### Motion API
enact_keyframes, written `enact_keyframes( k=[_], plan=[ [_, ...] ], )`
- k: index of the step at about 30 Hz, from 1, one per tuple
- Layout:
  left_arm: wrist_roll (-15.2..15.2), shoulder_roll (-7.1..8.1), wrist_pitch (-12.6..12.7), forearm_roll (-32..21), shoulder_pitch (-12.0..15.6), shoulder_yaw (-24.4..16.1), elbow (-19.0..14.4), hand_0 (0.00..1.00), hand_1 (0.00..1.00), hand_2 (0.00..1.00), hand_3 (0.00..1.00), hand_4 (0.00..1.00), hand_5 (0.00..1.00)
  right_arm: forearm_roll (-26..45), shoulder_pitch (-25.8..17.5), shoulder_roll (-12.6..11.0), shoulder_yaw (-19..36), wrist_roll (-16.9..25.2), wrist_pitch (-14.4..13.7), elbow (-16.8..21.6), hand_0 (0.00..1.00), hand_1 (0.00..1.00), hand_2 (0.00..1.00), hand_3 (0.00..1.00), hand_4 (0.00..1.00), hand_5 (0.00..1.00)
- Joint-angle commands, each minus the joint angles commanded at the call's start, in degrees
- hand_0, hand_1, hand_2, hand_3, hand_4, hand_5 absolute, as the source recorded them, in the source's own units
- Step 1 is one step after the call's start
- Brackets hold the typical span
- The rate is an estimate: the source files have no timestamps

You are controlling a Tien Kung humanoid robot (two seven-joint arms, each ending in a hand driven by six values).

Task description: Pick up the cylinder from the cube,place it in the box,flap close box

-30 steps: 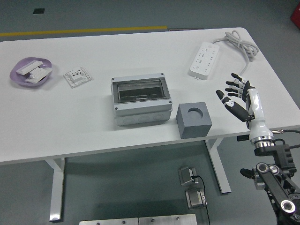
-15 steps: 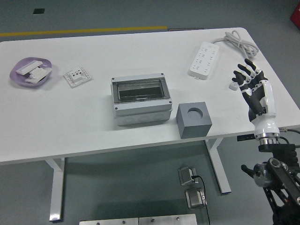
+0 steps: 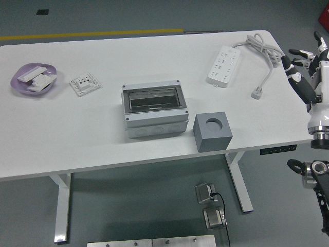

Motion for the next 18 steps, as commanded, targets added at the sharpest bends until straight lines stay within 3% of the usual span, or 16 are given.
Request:
enact_keyframes(
  k=[5,6,11,18],
  plan=[
    [-0.07,-0.02,-0.01,-0.21,-0.06,0.30,0.00,0.641,0.565,0.525,0.605,0.556,0.150,-10.69,0.92,0.94,-0.43,-3.19,0.52,-0.13,0.865,0.257,0.410,0.592,0.895,0.590],
    [-0.06,-0.02,-0.03,-0.29,-0.09,0.40,0.00,0.641,0.565,0.524,0.609,0.556,0.151,-13.09,1.05,1.01,-0.63,-3.52,0.62,-0.34,0.862,0.332,0.447,0.466,0.717,0.420],
    [0.04,0.15,-0.19,-0.73,-0.32,0.89,0.00,0.641,0.565,0.524,0.609,0.556,0.151,-23.09,1.31,0.78,-1.45,-4.75,1.31,-1.38,0.862,0.332,0.447,0.466,0.717,0.420],
    [0.16,0.25,-0.47,-1.12,-0.74,1.44,0.00,0.641,0.565,0.524,0.609,0.558,0.151,-30.98,1.49,0.16,-2.21,-5.29,1.65,-2.11,0.877,0.396,0.504,0.514,0.715,0.381]
  ],
)
